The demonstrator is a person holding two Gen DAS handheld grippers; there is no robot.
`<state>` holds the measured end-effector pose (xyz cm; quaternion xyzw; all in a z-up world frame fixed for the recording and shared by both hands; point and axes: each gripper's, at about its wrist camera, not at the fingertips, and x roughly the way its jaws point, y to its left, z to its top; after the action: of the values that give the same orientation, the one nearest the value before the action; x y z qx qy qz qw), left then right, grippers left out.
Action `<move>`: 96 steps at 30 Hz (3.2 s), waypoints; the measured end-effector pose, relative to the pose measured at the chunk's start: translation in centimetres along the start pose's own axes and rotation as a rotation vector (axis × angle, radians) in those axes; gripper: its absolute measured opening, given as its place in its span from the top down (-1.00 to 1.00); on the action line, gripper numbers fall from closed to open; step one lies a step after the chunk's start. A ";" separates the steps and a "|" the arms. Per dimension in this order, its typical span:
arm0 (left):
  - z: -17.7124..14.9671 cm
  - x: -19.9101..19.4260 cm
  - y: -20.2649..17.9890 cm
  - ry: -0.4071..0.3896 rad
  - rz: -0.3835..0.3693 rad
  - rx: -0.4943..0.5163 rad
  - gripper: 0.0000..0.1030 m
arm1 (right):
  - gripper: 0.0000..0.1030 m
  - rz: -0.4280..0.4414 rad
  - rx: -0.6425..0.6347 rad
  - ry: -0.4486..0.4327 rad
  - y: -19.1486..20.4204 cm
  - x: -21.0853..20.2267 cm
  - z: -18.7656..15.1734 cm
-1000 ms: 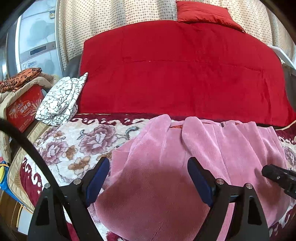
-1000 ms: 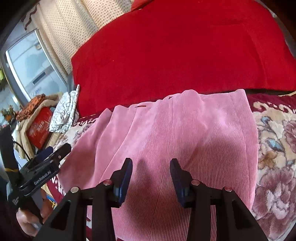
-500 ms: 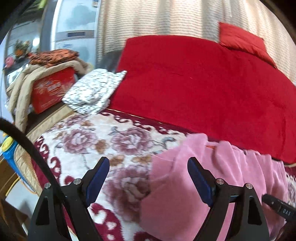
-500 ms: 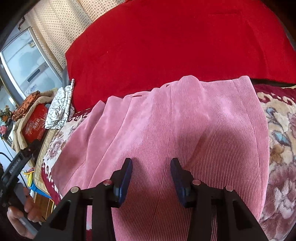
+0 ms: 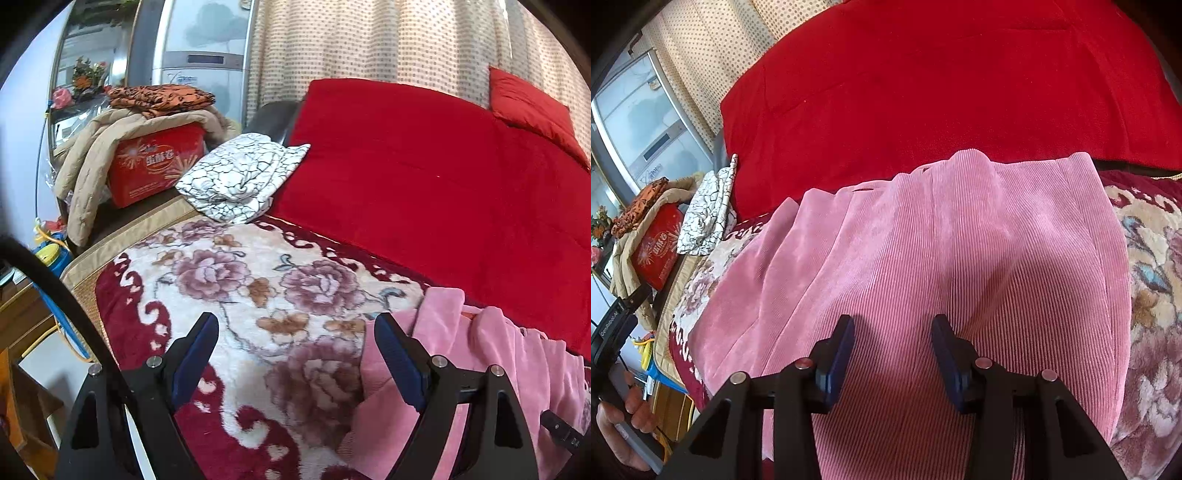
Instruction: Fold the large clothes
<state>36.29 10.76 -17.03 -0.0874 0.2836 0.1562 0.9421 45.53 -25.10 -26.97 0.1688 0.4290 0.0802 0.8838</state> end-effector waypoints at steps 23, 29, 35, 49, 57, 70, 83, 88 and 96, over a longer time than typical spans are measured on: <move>1.2 -2.6 3.5 -0.126 0.072 -0.097 -0.68 | 0.04 -0.004 -0.014 -0.001 0.2 0.4 0.0; 1.2 -2.8 4.1 -0.131 0.083 -0.111 -0.68 | 0.04 -0.006 -0.020 -0.002 0.2 0.6 0.0; 1.2 -2.8 4.5 -0.131 0.086 -0.120 -0.68 | 0.03 -0.006 -0.020 -0.002 0.2 0.6 0.0; -4.7 7.2 -0.2 0.531 -0.263 -0.129 -0.69 | 0.01 -0.013 -0.032 -0.002 0.1 1.1 0.0; -7.2 7.1 -1.6 0.571 -0.242 -0.154 -0.72 | 0.01 -0.003 -0.039 0.003 0.2 0.7 -0.3; -7.6 6.0 -0.3 0.521 -0.176 -0.253 -0.74 | 0.00 0.013 -0.061 0.003 0.0 0.6 -0.6; -9.3 4.1 -0.1 0.510 -0.252 -0.402 -0.74 | 0.00 0.026 -0.083 0.003 0.0 0.1 -1.0; -9.0 4.5 -1.0 0.495 -0.253 -0.426 -0.74 | 0.00 0.036 -0.084 0.008 -0.1 0.0 -1.0; -7.2 5.6 -2.4 0.429 -0.270 -0.387 -0.34 | 0.00 0.056 -0.085 0.011 -0.3 -0.6 -1.4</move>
<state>37.89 8.03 -25.92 -0.3328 0.4265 0.0589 0.8390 44.08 -25.26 -27.45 0.1426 0.4253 0.1240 0.8851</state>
